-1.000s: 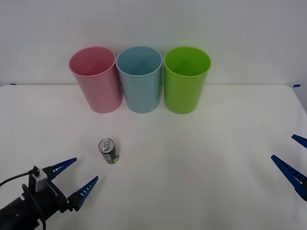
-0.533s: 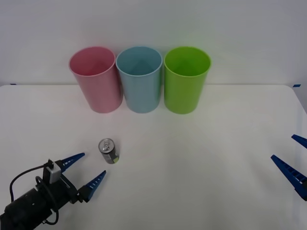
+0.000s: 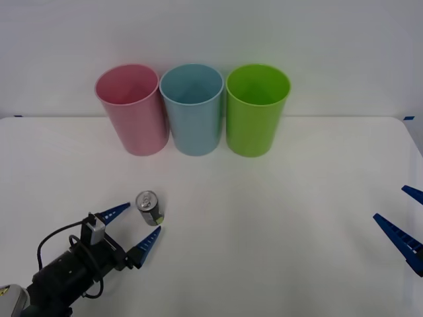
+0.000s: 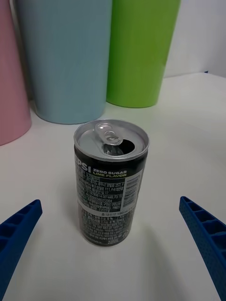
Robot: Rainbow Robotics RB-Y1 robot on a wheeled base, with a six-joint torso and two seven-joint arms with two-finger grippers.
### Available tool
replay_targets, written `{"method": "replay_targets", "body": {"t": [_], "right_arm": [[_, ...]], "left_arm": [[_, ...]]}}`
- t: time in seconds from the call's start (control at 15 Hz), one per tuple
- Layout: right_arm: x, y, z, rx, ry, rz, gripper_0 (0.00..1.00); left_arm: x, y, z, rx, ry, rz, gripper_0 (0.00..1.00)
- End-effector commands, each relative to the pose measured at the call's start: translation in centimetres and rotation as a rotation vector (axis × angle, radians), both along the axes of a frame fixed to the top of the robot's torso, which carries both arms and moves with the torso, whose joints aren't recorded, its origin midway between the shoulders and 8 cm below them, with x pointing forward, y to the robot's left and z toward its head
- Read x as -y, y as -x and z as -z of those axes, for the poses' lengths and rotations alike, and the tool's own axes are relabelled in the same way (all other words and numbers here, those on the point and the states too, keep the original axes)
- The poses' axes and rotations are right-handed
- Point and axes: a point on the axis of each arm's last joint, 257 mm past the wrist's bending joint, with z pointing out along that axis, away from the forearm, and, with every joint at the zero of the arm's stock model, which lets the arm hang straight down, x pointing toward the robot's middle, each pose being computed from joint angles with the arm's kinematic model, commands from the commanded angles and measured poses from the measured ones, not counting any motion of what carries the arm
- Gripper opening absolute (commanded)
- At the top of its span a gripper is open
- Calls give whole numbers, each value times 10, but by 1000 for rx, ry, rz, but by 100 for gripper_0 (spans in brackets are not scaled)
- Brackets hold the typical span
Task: Grasp the object on the table and drop it into the matching bin: aluminum can to the light blue bin, PET bottle to the pink bin.
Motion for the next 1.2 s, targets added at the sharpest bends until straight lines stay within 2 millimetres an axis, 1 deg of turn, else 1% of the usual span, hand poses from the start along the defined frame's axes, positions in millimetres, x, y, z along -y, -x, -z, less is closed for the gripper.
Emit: {"method": "replay_targets", "body": {"t": [0.07,0.33,0.6,0.87,1.2], "right_arm": [[0,0,0,0,0,0,100],[0,0,0,0,0,0,100],[0,0,0,0,0,0,100],[0,0,0,0,0,0,100],[0,0,0,0,0,0,100]], "left_arm": [[7,-9,0,10,-16,-7,100],[17,-26,4,17,-26,6,100],[26,-38,6,21,-31,23,100],[30,-45,10,19,-39,24,100],[30,-46,10,19,-39,19,100]]}}
